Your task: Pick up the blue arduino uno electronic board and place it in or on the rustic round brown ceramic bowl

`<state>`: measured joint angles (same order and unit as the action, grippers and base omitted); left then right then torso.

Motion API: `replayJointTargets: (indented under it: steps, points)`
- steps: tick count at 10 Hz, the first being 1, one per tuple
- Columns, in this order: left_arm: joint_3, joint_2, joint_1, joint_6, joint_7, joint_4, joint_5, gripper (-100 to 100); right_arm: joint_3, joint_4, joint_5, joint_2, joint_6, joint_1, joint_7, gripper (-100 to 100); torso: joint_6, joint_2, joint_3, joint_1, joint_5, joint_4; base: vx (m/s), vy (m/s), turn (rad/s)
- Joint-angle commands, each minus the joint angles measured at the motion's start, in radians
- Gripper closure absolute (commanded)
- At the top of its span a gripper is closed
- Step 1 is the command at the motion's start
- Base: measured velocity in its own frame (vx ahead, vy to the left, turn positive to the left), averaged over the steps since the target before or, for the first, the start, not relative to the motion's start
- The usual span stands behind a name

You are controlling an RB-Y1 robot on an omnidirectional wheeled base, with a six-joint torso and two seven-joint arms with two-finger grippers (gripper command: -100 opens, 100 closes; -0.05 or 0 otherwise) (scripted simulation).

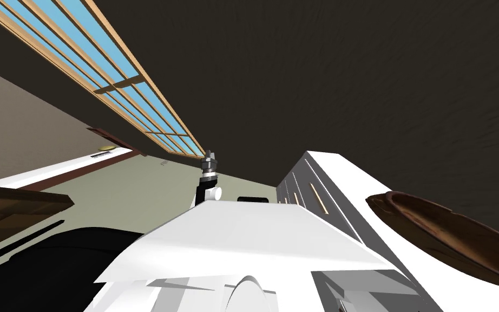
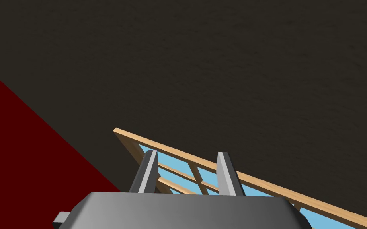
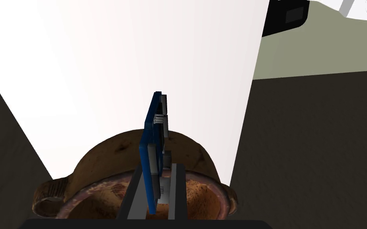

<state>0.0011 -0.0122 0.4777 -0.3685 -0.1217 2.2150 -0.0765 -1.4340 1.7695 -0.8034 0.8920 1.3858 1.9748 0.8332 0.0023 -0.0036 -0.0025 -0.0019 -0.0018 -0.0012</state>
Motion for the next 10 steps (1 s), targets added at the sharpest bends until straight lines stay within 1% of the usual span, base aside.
replayJointTargets:
  steps: [1,5,8,9,10]
  points:
    - [0.000,0.000,0.000,0.000,0.000,0.000,0.000,0,-0.035,-0.004,-0.018,0.001,0.033,-0.002,0.027,100,0.000,0.000,0.000,0.000,0.000,0.000,0.070,-0.038,-0.057]
    - [0.000,0.000,0.000,0.000,0.000,0.000,0.000,0,-0.113,-0.008,-0.054,0.013,0.097,-0.007,0.082,100,0.000,-0.003,-0.002,0.002,0.001,-0.001,0.089,-0.035,-0.044]
    - [0.000,0.000,0.000,0.000,0.000,0.000,0.000,0,-0.163,-0.007,-0.072,0.023,0.131,-0.011,0.116,100,-0.001,-0.003,-0.002,0.001,0.001,-0.001,0.081,-0.041,-0.005]
    - [0.000,0.000,0.000,0.000,0.000,0.000,0.000,0,-0.191,-0.005,-0.080,0.030,0.148,-0.011,0.133,100,-0.001,-0.002,-0.002,0.002,0.001,-0.001,0.070,-0.039,0.011]
    - [0.000,0.000,0.000,0.000,0.000,0.000,0.000,0,-0.203,-0.003,-0.083,0.033,0.155,-0.011,0.140,100,-0.002,-0.003,-0.002,0.002,0.001,-0.001,0.057,-0.035,0.026]
